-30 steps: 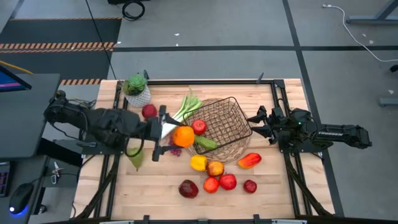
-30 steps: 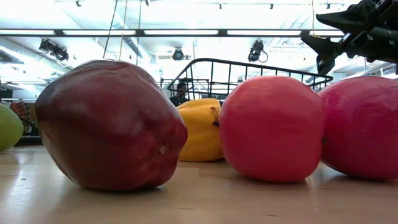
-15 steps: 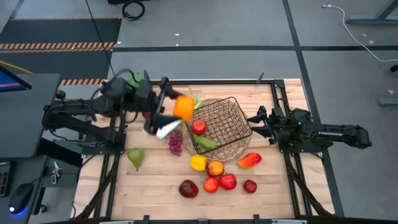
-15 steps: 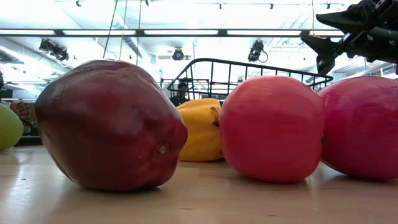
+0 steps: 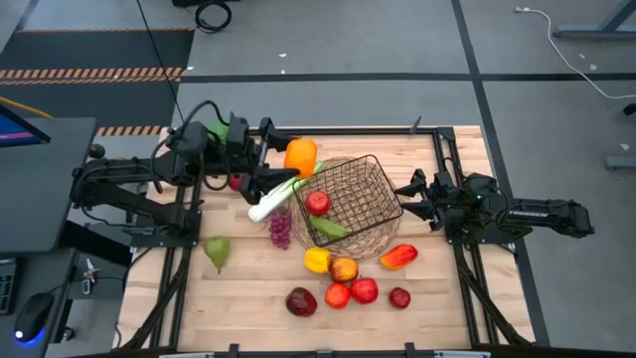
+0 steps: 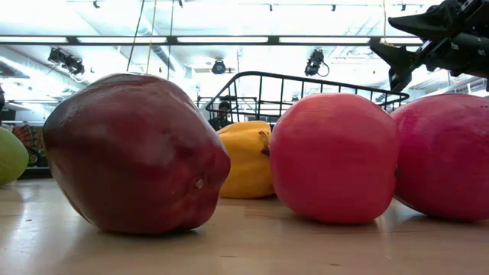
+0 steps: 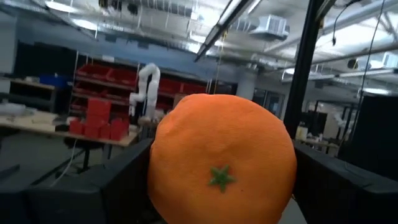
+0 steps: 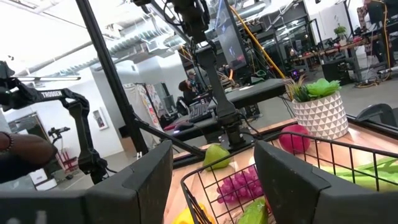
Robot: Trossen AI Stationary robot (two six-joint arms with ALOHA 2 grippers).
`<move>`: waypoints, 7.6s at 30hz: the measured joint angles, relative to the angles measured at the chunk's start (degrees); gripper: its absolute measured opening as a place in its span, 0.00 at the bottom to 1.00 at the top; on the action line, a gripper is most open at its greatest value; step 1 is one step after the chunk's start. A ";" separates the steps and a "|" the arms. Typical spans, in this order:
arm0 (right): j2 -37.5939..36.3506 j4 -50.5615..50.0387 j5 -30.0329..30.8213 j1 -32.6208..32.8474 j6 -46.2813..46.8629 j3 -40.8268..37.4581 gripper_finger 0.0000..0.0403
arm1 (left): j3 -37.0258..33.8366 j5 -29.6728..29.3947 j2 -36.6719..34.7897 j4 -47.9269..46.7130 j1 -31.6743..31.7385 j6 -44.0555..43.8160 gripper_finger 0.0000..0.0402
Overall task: Build produce basket
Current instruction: Put the orange into the black wire basket, then put the red apple into the black wire basket
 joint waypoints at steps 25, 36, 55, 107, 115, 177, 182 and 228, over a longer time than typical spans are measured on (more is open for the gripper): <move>0.02 0.00 0.00 0.00 0.00 0.00 0.57 | -0.05 -17.77 8.97 -45.19 -7.72 53.55 0.84; 0.02 0.00 0.00 0.02 0.00 0.02 0.57 | -0.04 -19.46 13.32 -44.70 -9.94 94.96 0.84; 0.02 0.02 -0.01 0.01 0.00 0.02 0.57 | 0.03 -21.29 14.14 -32.89 -10.06 74.45 0.84; 0.66 0.37 0.02 0.02 0.00 0.02 0.57 | 35.34 -13.40 54.60 -62.78 3.33 43.20 0.97; 0.66 0.39 0.01 0.02 0.00 0.01 0.57 | 45.70 -17.45 54.49 -68.66 1.00 40.02 0.97; 0.75 0.97 0.00 0.02 0.00 0.02 0.57 | 49.51 0.54 42.67 -67.02 -0.24 15.86 0.97; 0.74 0.96 0.00 0.00 0.00 0.02 0.57 | 49.53 -1.56 36.33 -66.26 -0.99 15.94 0.97; 1.51 1.35 0.00 0.01 0.00 0.01 0.57 | 49.53 -7.07 14.61 -81.19 -11.25 17.01 0.97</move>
